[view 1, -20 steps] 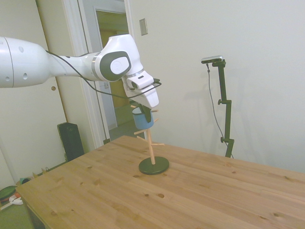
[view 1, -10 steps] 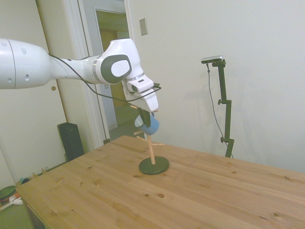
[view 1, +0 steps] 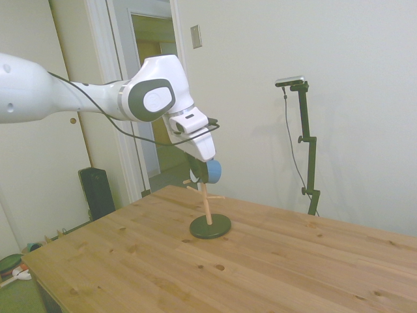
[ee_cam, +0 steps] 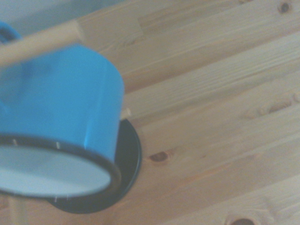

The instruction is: Hang the mug

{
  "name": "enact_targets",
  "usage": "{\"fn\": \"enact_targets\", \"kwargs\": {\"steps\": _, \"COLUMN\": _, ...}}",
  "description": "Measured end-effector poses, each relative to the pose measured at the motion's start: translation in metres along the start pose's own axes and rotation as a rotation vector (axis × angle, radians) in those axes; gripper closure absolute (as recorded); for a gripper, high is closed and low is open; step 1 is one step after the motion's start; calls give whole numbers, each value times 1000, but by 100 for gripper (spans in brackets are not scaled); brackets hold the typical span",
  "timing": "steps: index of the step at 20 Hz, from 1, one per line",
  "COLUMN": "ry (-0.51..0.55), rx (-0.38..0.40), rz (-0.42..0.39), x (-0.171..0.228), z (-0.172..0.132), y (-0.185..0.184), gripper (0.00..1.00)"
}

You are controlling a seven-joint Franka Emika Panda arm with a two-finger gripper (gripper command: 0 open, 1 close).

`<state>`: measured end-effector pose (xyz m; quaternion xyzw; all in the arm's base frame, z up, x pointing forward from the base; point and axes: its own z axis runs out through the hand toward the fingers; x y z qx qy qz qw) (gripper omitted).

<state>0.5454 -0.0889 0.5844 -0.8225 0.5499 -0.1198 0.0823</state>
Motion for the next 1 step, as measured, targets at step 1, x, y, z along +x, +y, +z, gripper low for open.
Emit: {"fn": "enact_targets", "kwargs": {"steps": 1, "ry": -1, "rx": 1, "rz": -7, "x": -4, "z": 2, "y": 12, "gripper": 0}}
